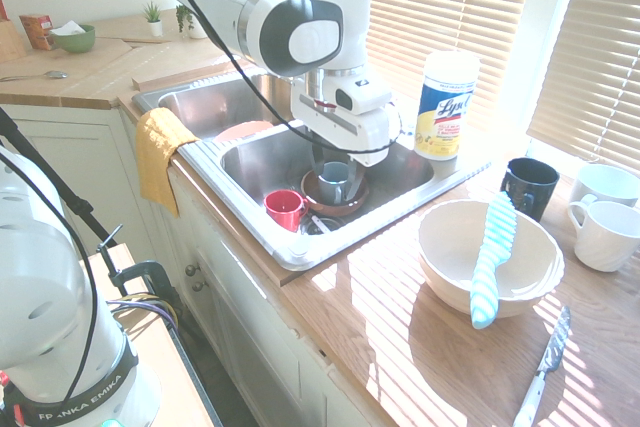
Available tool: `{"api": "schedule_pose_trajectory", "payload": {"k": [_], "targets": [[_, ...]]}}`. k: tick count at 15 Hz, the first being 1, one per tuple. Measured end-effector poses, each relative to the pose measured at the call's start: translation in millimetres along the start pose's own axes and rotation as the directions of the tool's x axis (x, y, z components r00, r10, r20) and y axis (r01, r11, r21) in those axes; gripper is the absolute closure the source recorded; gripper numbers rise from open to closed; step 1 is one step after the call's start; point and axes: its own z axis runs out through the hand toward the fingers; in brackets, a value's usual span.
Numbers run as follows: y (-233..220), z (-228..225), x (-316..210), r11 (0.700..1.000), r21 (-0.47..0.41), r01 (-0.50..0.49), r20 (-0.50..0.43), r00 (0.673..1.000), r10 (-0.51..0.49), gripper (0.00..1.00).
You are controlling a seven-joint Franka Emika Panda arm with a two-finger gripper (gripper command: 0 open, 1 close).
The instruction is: Put the knife into the sink
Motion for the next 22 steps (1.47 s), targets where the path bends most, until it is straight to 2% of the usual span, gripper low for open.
{"api": "schedule_pose_trajectory", "payload": {"k": [3,6,10,11,13,17,22], "targets": [[-1,-2,1,1.000,-0.009,0.026,-0.004,1.000,-0.026,0.00],[-4,-31,13,0.979,-0.022,0.201,-0.009,0.979,-0.202,0.00],[31,-80,65,0.900,-0.075,0.429,-0.012,0.902,-0.431,0.00],[44,-91,78,0.878,-0.092,0.469,-0.005,0.882,-0.472,0.00],[70,-104,104,0.853,-0.124,0.507,0.001,0.860,-0.510,0.00],[120,-92,152,0.855,-0.188,0.483,0.031,0.873,-0.486,0.00],[159,-59,186,0.883,-0.162,0.440,0.056,0.898,-0.437,0.00]]}}
